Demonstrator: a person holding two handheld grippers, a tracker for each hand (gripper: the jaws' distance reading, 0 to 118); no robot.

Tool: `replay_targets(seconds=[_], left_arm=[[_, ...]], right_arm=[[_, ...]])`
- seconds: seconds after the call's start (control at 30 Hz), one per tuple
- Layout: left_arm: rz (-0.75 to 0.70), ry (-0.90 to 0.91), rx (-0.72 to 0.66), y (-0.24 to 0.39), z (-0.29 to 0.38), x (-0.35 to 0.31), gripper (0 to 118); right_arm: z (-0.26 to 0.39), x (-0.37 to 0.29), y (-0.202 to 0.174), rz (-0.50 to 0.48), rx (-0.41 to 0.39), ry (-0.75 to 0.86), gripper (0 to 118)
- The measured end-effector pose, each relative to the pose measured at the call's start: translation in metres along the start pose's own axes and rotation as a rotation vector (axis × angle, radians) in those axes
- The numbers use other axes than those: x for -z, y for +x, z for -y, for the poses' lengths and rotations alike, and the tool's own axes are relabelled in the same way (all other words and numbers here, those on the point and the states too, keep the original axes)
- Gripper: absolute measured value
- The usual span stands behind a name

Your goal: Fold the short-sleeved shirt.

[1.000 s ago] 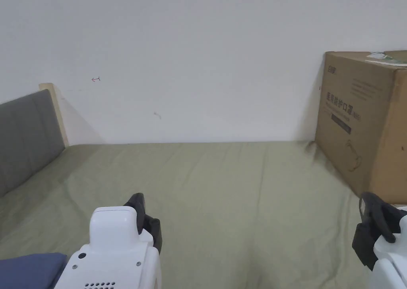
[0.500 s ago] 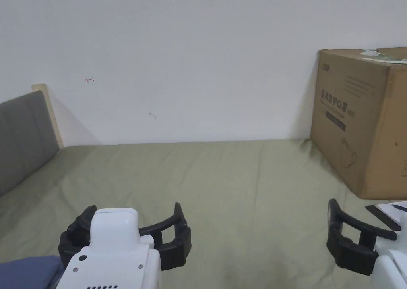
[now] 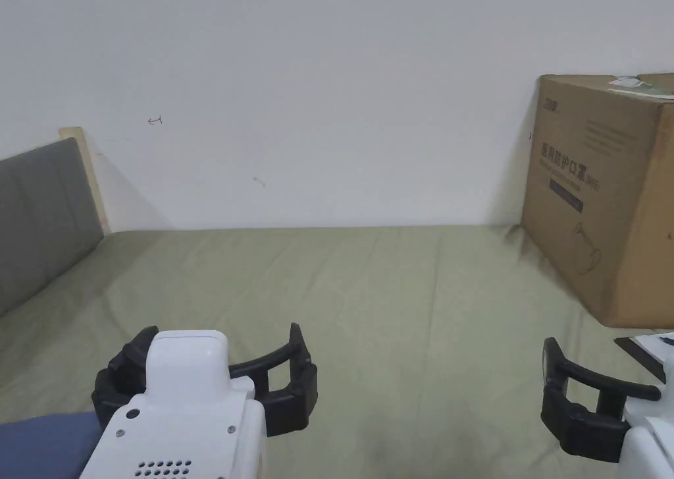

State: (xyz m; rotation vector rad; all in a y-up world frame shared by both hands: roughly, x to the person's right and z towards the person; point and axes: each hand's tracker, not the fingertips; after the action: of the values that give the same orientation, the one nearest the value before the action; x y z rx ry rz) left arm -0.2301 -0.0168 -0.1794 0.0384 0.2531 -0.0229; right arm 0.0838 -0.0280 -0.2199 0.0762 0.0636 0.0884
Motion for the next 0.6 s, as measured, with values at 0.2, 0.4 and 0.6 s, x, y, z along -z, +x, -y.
replay_targets(seconds=[0.2, 0.4, 0.6], left_arm=[[0.004, 0.007, -0.028, -0.0047, -0.0033, 0.0020, 118], [-0.009, 0.001, -0.006, -0.0026, -0.0024, 0.0052, 118], [0.010, -0.009, -0.003, -0.0031, -0.0062, 0.0087, 118]], right_arm=[[-0.0014, 0.0012, -0.0044, -0.014, -0.006, 0.005, 118], [-0.0020, 0.0033, -0.0058, -0.028, -0.007, -0.001, 118], [-0.0024, 0.0046, -0.0060, -0.028, -0.019, 0.002, 118]])
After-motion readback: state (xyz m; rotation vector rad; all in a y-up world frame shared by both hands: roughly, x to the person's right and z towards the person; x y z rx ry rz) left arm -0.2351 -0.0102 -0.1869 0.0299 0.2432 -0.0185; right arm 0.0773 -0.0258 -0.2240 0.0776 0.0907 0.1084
